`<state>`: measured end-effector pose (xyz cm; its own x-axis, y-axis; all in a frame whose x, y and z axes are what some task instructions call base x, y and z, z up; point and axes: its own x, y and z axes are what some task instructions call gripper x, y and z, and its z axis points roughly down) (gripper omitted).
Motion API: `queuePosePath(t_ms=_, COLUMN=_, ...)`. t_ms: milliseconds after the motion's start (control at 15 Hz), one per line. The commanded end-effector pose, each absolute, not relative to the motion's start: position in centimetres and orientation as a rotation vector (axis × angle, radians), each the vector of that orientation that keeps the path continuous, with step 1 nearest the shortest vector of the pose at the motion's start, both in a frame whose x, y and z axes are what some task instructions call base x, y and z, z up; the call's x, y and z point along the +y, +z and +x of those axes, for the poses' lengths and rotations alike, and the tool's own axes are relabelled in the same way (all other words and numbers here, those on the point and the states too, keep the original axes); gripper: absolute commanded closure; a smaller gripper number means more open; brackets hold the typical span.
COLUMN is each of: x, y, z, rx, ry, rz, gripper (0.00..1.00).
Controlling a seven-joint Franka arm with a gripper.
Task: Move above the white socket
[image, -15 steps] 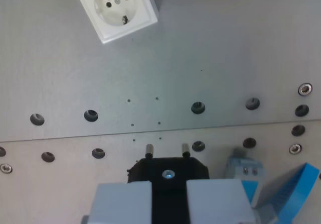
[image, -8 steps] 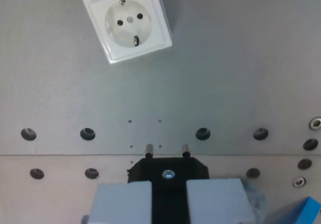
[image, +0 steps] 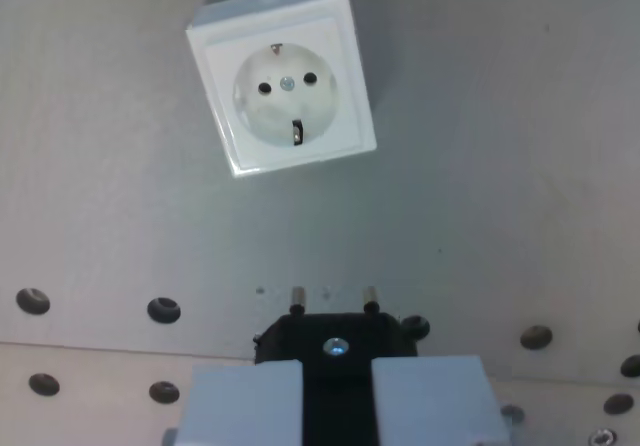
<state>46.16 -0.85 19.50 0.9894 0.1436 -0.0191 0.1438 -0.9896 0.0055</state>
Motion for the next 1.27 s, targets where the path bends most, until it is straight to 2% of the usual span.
queuePosePath(t_ms=67, x=-0.5, y=17.9, z=46.4, rx=0.435, ry=0.1, rz=3.098, gripper=1.0)
queuePosePath(t_ms=733, x=0.4, y=13.1, z=47.8, rx=0.48, ry=0.049, rz=3.08, gripper=1.0)
queuePosePath(t_ms=1267, x=0.6, y=11.5, z=48.3, rx=0.467, ry=0.022, rz=3.079, gripper=1.0)
